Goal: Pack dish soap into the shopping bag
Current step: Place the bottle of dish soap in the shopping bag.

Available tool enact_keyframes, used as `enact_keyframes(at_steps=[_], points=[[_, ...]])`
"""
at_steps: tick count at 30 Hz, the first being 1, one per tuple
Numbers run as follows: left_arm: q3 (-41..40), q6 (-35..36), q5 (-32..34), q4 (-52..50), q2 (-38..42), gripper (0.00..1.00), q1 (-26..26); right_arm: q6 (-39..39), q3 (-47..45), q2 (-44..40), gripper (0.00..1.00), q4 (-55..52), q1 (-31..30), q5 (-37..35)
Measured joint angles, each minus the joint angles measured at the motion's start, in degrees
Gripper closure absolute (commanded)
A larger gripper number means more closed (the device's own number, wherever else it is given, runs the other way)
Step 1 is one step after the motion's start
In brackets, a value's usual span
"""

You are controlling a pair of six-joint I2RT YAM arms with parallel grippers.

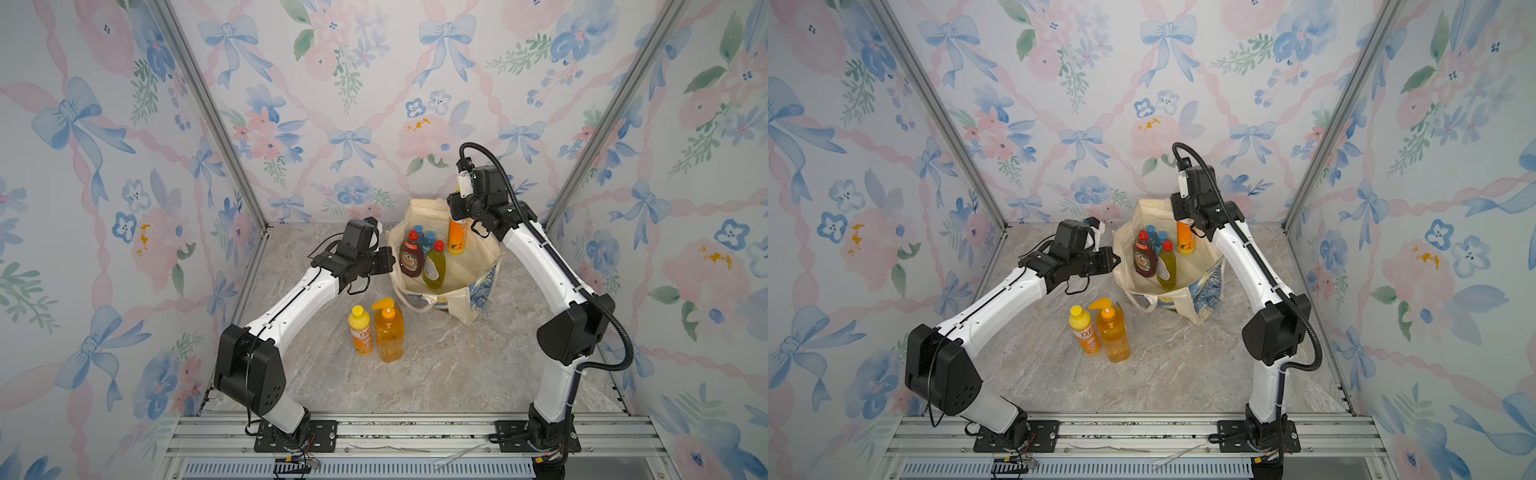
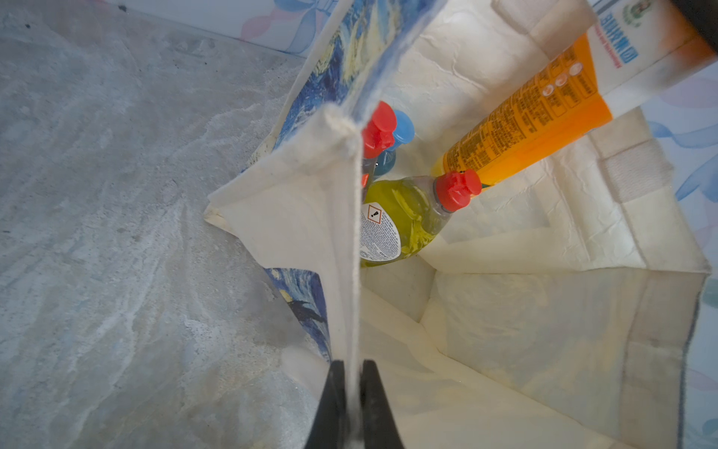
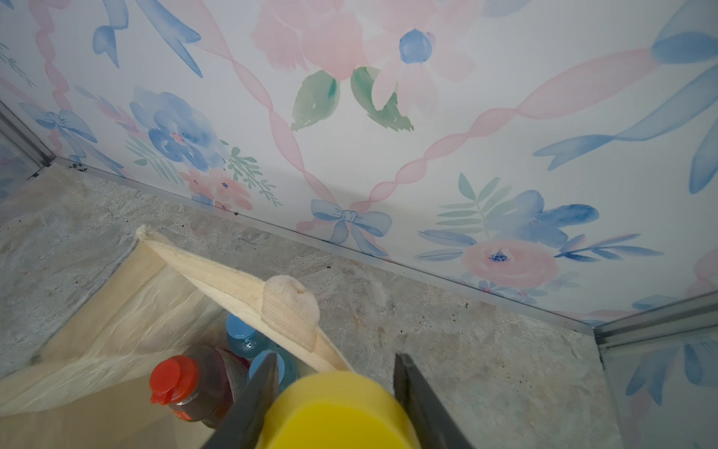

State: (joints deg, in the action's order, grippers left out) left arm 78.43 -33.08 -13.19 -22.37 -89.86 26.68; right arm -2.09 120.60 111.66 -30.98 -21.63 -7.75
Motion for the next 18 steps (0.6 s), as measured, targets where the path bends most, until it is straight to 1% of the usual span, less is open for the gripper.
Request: enact_keyframes(at_steps=[5,9,18], points=[[1.07,0.07,-0.37,-0.02,-0.26,1.00,0.13,1.33,-1.29,0.92,1.00,2.93,0.70,1.79],[2.84,0.07,-1.03,-0.02,-1.51,1.00,0.42,1.92,-4.44,1.01,1.00,5.40,0.96,3.10],[4.63,0.26,-2.58,-0.02,-3.34,1.00,0.48,2.51,-15.41,1.01,1.00,16.22,1.14,5.11]])
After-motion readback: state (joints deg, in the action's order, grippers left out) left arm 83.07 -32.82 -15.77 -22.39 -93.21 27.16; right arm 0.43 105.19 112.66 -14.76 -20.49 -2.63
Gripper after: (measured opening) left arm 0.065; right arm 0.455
